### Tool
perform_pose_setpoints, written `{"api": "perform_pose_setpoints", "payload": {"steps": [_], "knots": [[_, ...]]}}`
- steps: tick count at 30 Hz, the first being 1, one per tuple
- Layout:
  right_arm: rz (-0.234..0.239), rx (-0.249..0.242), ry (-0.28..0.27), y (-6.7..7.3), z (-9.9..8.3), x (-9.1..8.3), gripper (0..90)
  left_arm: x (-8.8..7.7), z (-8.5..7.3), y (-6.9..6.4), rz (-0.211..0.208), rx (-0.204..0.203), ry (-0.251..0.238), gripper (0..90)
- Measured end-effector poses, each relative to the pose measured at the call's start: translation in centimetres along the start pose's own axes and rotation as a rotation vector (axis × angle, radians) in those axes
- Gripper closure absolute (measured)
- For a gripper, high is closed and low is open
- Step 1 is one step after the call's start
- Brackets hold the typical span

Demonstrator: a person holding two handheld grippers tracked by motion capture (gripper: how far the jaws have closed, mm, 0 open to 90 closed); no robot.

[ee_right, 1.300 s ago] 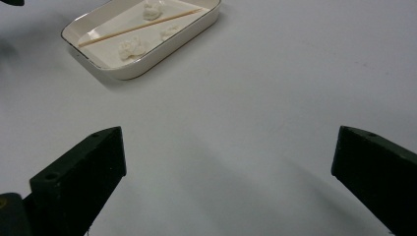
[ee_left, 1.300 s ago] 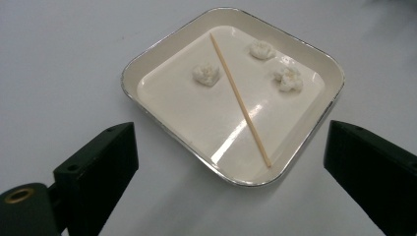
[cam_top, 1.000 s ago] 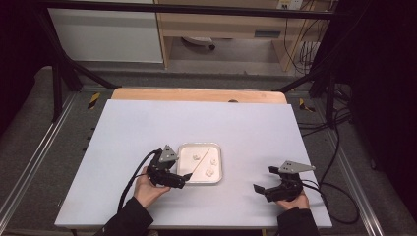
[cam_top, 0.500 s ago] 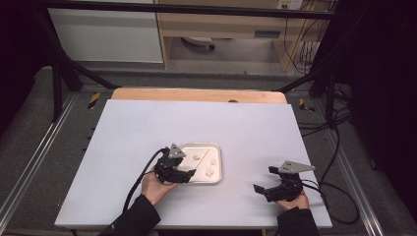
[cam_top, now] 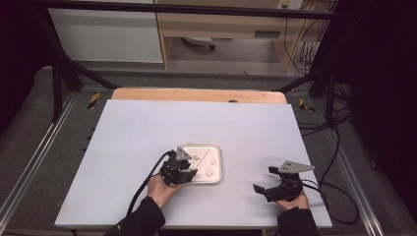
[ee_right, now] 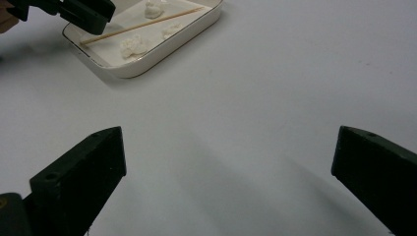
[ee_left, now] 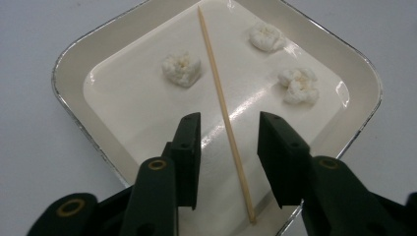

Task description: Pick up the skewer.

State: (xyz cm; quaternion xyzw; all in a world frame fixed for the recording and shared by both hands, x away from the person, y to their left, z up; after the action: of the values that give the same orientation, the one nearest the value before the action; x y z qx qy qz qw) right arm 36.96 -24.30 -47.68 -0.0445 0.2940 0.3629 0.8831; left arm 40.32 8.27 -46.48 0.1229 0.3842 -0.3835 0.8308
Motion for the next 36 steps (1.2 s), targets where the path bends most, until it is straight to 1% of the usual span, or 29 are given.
{"api": "perform_pose_setpoints", "payload": {"steps": [2,3,5,9,10,12,13,14,18,19,20,21,23,36], "knots": [[0.000,0.000,0.000,0.0,0.0,0.0,0.8,0.1,0.0,-0.1,0.000,0.002,0.002,67.8],[0.000,0.000,0.000,0.0,0.0,0.0,0.8,0.2,0.0,-0.2,0.000,-0.001,0.003,67.8],[0.000,-0.001,0.002,0.0,0.0,0.0,0.8,0.3,0.0,-0.3,0.004,0.000,0.004,72.7],[-0.001,-0.001,0.002,0.0,0.0,0.0,0.8,0.5,0.0,-0.5,0.013,-0.001,0.003,75.9],[0.000,-0.001,0.002,0.0,0.0,0.0,0.8,0.7,-0.1,-0.6,0.020,-0.003,0.003,78.0],[-0.001,-0.004,0.004,0.0,0.0,0.0,0.8,0.7,-0.1,-0.6,0.026,-0.001,0.002,79.4],[-0.002,-0.004,0.003,0.0,0.0,0.1,0.8,0.8,-0.1,-0.6,0.037,0.001,0.004,80.1],[0.000,-0.001,0.003,0.0,0.0,0.1,0.8,0.8,-0.1,-0.6,0.037,0.001,0.004,80.7],[-0.001,-0.004,0.003,0.0,0.0,0.0,0.8,1.0,0.0,-0.9,0.060,0.002,0.000,82.4],[0.000,-0.004,0.003,0.0,0.0,0.1,0.8,1.0,0.0,-1.0,0.072,0.003,-0.001,83.1],[-0.001,-0.004,0.004,0.0,0.0,0.1,0.8,1.0,0.0,-1.0,0.072,0.003,-0.001,83.3],[-0.001,-0.004,0.003,0.0,0.0,0.1,0.8,1.1,-0.1,-1.1,0.090,0.010,-0.004,83.9],[0.000,-0.003,0.004,0.0,0.0,0.0,0.8,1.1,-0.1,-1.3,0.105,0.013,-0.003,84.4],[0.002,-0.003,0.003,0.0,0.0,0.0,0.8,1.2,-0.3,-1.9,0.153,0.014,-0.019,87.6]]}}
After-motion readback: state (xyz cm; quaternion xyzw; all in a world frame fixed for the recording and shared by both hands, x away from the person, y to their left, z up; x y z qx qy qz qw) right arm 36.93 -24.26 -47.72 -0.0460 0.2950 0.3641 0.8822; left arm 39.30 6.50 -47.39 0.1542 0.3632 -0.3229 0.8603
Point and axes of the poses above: each handheld gripper's, and its own axes: x roughly forward along the jaws, z roughly out of its top, y roughly to its left, the point moved 4 cm from there along x, roughly forward along the jaws, and after that the axes turned 4 degrees about -z, right-handed, at the moved point
